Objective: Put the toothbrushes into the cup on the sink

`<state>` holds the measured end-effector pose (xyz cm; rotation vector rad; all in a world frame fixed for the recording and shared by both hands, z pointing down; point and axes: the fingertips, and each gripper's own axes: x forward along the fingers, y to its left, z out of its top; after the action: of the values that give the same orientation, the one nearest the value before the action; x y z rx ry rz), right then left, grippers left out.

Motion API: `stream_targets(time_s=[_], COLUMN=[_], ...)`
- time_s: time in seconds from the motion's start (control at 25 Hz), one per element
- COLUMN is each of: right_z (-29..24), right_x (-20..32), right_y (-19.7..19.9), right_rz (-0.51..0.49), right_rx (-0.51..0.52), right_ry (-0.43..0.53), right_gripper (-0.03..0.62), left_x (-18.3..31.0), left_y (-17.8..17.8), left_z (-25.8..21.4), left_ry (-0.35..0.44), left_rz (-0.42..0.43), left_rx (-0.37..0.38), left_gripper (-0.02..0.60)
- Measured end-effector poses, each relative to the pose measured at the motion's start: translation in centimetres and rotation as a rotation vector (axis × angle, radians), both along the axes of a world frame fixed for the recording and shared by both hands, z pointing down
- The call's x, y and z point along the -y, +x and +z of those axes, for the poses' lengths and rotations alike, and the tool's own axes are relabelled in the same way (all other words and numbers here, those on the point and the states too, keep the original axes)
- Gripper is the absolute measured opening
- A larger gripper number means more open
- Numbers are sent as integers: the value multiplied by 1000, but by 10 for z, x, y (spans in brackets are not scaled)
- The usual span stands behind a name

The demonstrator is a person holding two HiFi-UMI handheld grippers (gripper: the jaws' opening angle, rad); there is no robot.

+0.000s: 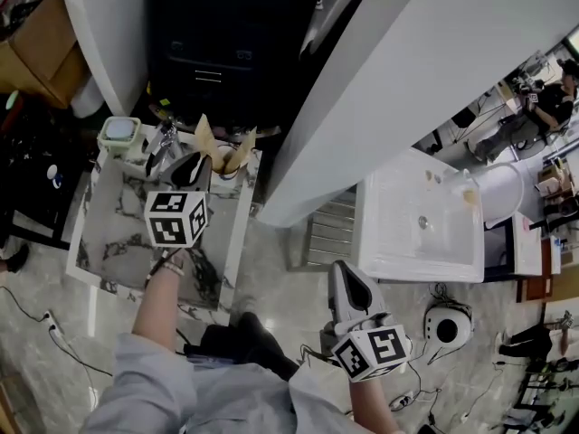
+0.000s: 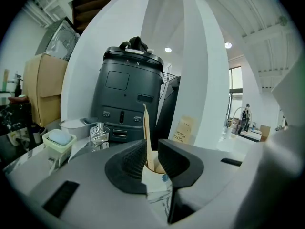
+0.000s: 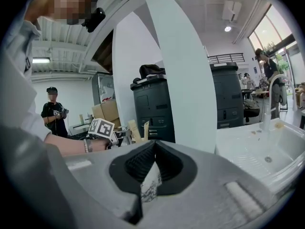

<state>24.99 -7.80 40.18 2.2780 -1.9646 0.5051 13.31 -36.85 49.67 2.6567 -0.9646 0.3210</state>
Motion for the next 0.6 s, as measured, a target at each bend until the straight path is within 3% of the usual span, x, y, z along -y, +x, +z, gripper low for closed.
stream_targets(time_s=[0.6], right_z=[-23], right_x=[40], right_y=[-39], right_rz=[-156], right_rx=[5], right_ry=[83], right_gripper=[-2], left_x=[-39], left_y=[-43], left_z=[-55], left_ry=[76], left_rz=[7], left_rx=[-9], left_gripper=[52])
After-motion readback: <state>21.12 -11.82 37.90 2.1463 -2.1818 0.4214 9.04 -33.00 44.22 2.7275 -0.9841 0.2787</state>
